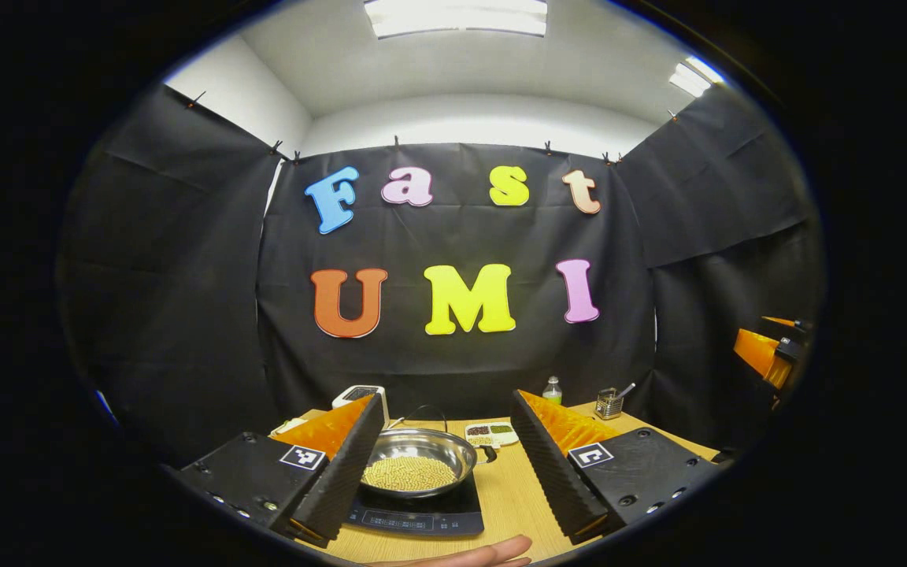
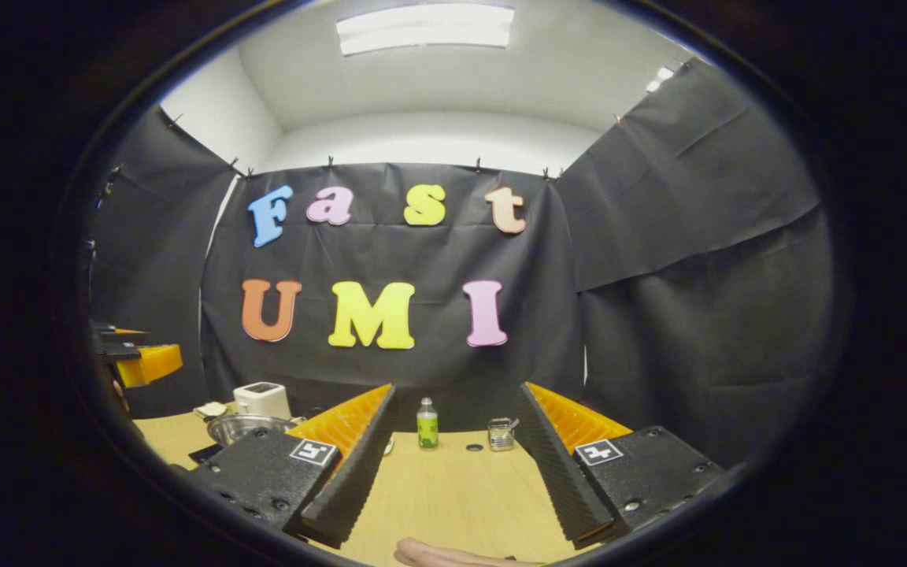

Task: First push the handle of the pot to place it horizontally, then grasp the pot with both hands and set it on the induction cooktop.

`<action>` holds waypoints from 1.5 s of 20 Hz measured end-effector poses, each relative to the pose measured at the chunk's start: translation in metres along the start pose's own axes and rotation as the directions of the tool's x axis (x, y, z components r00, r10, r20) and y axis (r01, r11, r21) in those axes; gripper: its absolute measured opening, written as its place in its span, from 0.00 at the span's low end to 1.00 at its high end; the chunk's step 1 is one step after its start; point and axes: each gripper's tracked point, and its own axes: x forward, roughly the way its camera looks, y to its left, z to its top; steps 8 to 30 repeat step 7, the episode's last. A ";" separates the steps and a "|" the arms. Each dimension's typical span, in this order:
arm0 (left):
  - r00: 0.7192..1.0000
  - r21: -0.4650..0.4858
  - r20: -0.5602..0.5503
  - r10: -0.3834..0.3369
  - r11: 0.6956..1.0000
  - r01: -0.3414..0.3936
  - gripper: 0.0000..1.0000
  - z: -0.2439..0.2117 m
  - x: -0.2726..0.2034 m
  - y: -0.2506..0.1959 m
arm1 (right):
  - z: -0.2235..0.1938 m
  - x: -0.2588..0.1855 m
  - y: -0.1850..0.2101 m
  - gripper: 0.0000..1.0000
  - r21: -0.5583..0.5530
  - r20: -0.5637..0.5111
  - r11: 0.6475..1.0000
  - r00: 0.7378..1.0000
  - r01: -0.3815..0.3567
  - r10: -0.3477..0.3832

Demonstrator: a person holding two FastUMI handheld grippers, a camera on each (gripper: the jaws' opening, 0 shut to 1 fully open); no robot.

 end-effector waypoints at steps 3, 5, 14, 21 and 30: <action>1.000 -0.009 0.008 0.004 1.000 -0.004 0.96 0.001 0.000 0.001 | 0.001 0.002 -0.004 0.94 0.017 0.016 1.000 1.000 0.009 -0.009; 1.000 -0.010 0.010 0.002 1.000 -0.002 0.96 0.000 0.001 -0.001 | -0.001 0.002 -0.004 0.94 0.032 0.024 0.999 1.000 0.010 -0.011; 1.000 -0.006 0.015 0.002 1.000 -0.002 0.96 -0.003 0.002 -0.002 | -0.005 0.005 -0.003 0.94 0.041 0.020 0.999 1.000 0.001 -0.001; 1.000 -0.006 0.015 0.002 1.000 -0.002 0.96 -0.003 0.002 -0.002 | -0.005 0.005 -0.003 0.94 0.041 0.020 0.999 1.000 0.001 -0.001; 1.000 -0.006 0.015 0.002 1.000 -0.002 0.96 -0.003 0.002 -0.002 | -0.005 0.005 -0.003 0.94 0.041 0.020 0.999 1.000 0.001 -0.001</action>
